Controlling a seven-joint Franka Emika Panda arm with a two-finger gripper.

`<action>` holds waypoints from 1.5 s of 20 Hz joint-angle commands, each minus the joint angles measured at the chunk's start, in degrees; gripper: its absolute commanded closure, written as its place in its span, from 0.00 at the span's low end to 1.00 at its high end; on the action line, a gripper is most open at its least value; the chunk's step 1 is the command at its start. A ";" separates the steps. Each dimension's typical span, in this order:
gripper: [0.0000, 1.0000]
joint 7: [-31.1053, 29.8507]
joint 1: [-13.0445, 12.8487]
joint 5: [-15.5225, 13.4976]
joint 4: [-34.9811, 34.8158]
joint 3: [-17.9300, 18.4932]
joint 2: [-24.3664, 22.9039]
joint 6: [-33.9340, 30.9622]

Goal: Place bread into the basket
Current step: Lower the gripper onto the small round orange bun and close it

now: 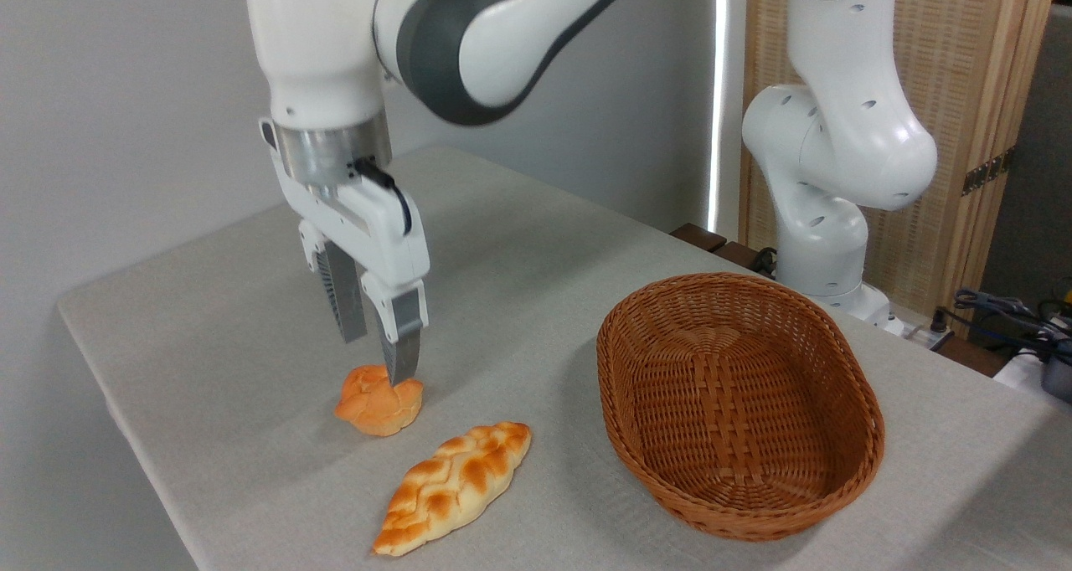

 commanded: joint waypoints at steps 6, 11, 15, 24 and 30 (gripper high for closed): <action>0.00 -0.40 -1.79 -2.38 -5.14 0.44 1.09 7.71; 0.00 -0.31 -2.15 -4.24 -5.14 0.44 2.15 7.71; 0.00 -0.40 -2.67 -4.24 -5.14 0.44 3.20 8.50; 0.87 3.02 -3.11 -4.15 -6.63 0.53 4.44 9.91; 0.97 4.70 -2.94 -3.89 -6.81 0.61 4.44 9.73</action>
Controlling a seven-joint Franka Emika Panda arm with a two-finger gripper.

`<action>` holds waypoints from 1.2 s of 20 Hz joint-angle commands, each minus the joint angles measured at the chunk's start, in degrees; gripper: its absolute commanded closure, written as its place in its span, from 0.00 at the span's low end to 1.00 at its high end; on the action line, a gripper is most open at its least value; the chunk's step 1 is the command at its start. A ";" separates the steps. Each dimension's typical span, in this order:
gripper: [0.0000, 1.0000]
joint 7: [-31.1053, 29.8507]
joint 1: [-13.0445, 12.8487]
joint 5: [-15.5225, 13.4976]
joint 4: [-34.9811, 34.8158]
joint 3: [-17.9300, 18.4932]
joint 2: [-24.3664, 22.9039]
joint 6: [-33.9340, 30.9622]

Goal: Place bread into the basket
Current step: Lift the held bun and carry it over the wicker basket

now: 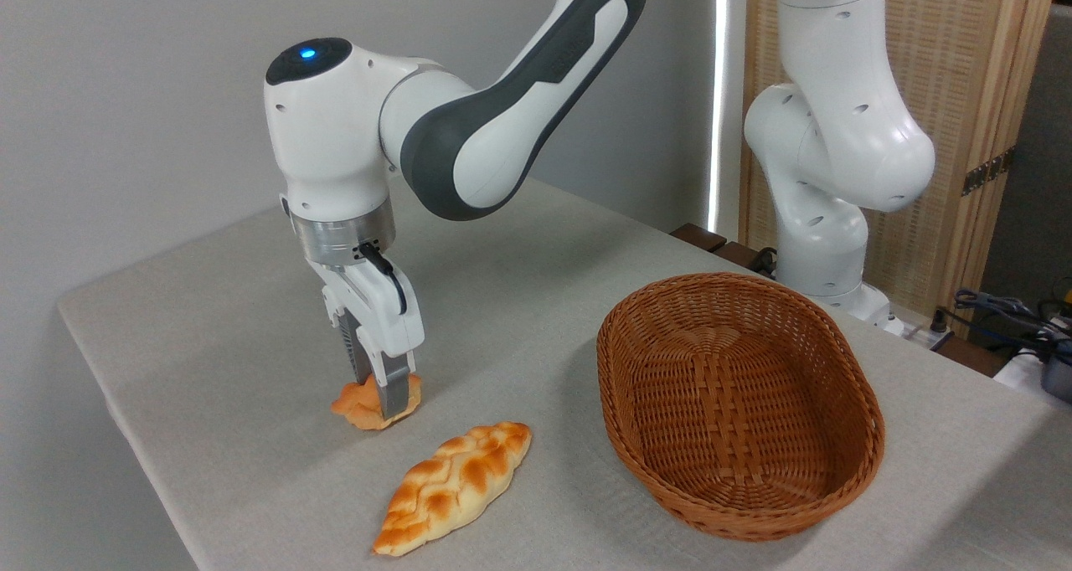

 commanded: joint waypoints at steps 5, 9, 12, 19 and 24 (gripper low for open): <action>0.97 1.08 0.18 -0.60 -0.28 0.71 -0.25 -0.20; 0.97 2.65 1.85 -0.16 8.58 1.41 -1.05 -15.72; 0.97 9.50 3.00 -0.16 11.33 3.24 -4.19 -25.59; 0.92 29.35 1.95 3.08 4.85 14.75 -18.77 -37.12; 0.87 42.46 -0.61 10.90 -6.76 20.22 -29.16 -38.18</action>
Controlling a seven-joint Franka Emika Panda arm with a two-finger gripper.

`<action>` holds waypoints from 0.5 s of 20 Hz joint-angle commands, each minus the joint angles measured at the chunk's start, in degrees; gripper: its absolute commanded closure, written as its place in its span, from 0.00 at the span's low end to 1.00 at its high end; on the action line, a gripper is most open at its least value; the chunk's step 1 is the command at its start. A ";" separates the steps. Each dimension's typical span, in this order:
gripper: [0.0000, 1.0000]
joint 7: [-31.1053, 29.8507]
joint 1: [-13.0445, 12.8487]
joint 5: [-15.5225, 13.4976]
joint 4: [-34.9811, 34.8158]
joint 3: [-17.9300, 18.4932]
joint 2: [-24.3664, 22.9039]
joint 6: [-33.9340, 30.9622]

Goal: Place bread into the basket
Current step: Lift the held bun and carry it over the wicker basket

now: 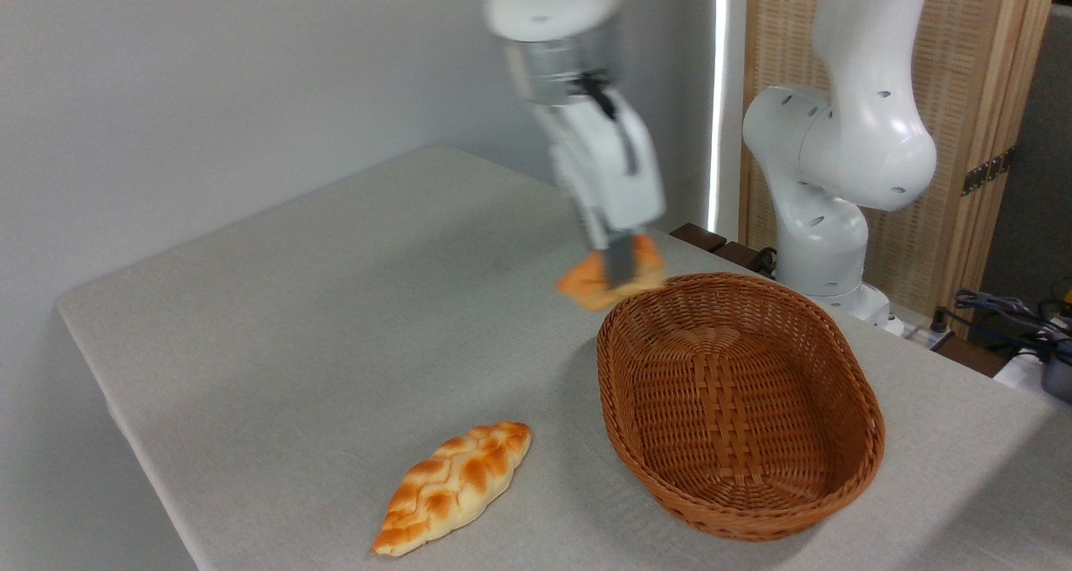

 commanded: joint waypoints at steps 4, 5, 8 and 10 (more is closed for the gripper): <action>0.78 8.51 -4.58 6.35 -13.18 2.00 -6.52 0.80; 0.74 8.51 -5.54 6.96 -14.06 1.91 -6.26 0.88; 0.40 8.51 -6.78 7.85 -17.23 1.91 -5.91 1.59; 0.39 8.51 -7.22 7.94 -18.72 1.91 -5.73 2.29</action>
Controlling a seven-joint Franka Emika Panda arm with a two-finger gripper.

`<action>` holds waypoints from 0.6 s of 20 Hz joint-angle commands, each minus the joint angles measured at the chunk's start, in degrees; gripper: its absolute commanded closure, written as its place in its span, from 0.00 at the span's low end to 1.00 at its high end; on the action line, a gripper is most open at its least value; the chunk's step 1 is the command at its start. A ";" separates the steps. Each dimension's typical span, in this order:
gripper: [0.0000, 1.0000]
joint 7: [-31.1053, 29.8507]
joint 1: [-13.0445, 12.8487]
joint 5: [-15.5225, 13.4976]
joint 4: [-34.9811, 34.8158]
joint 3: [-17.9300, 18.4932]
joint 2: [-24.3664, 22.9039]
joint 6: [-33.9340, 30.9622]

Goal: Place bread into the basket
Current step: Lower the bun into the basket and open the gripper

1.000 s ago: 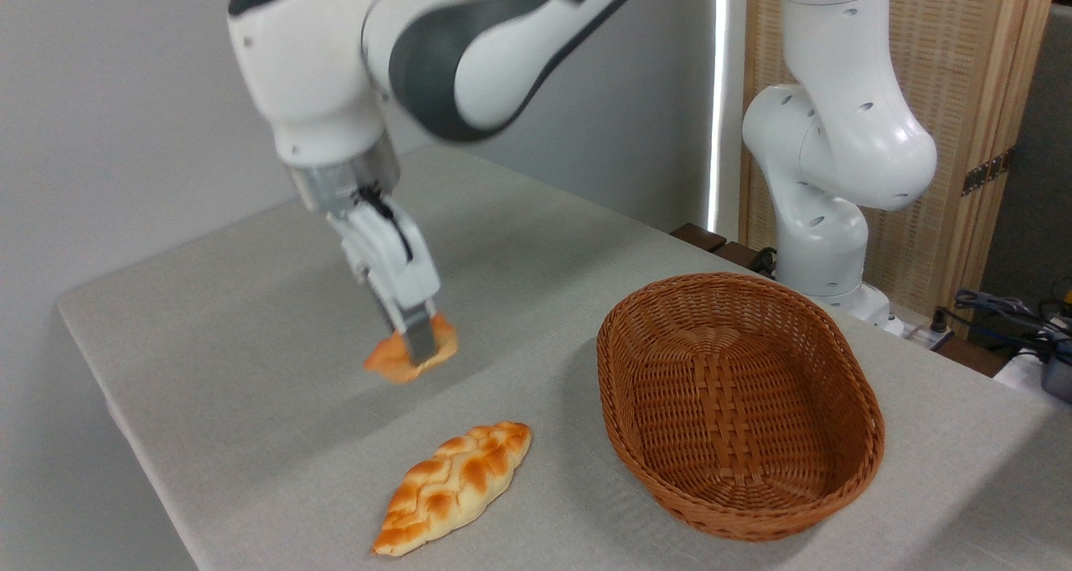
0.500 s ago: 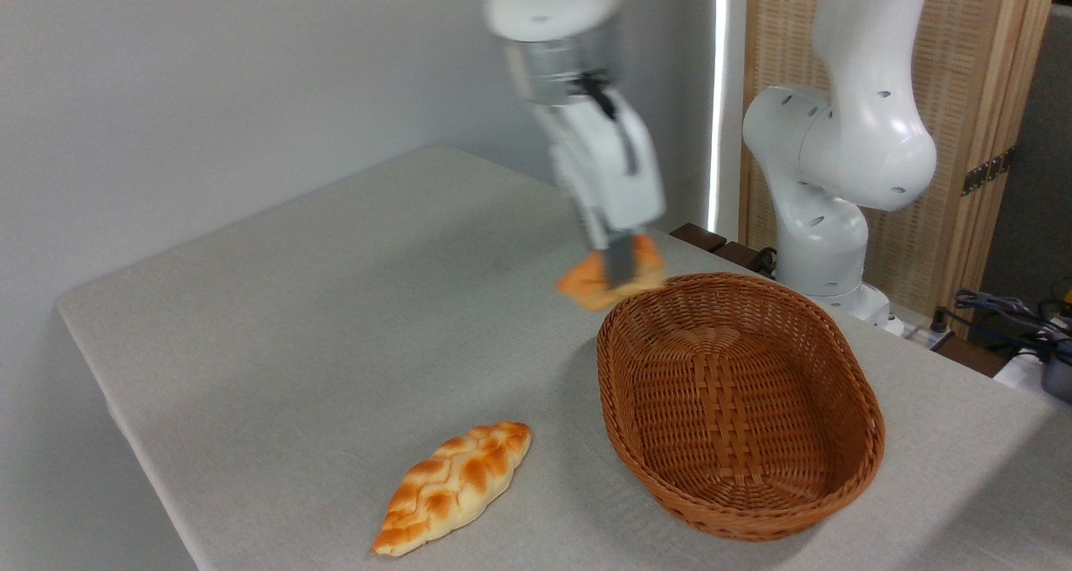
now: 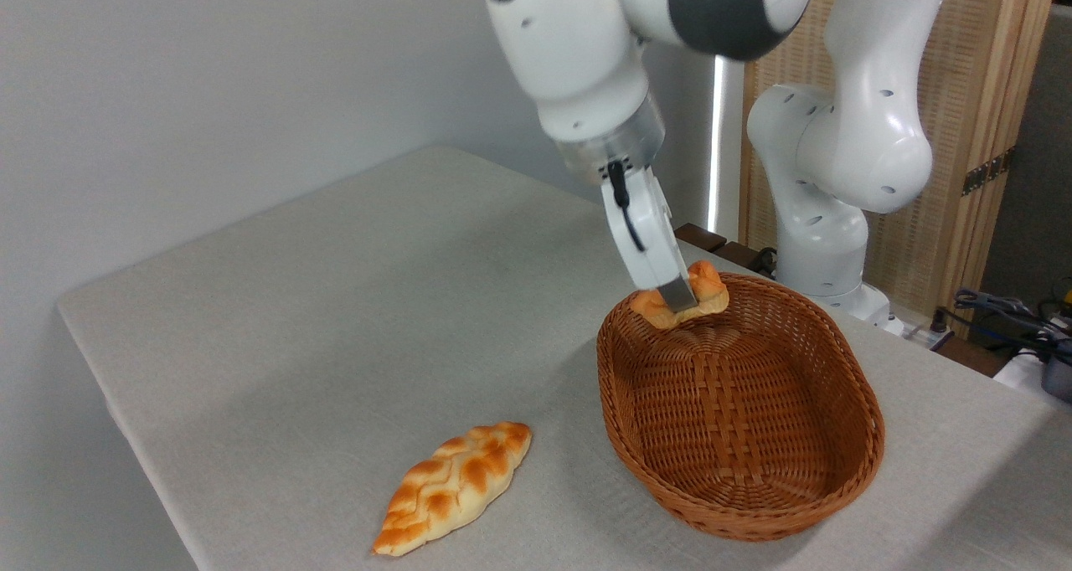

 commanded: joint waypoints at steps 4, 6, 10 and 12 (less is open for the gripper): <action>0.39 0.74 -1.44 1.55 -6.22 0.78 0.13 6.02; 0.38 0.74 -1.44 1.63 -6.32 0.86 0.48 6.21; 0.34 0.65 -1.44 1.64 -6.32 0.78 0.48 5.95; 0.34 0.56 -1.44 1.55 -6.14 0.78 0.48 5.86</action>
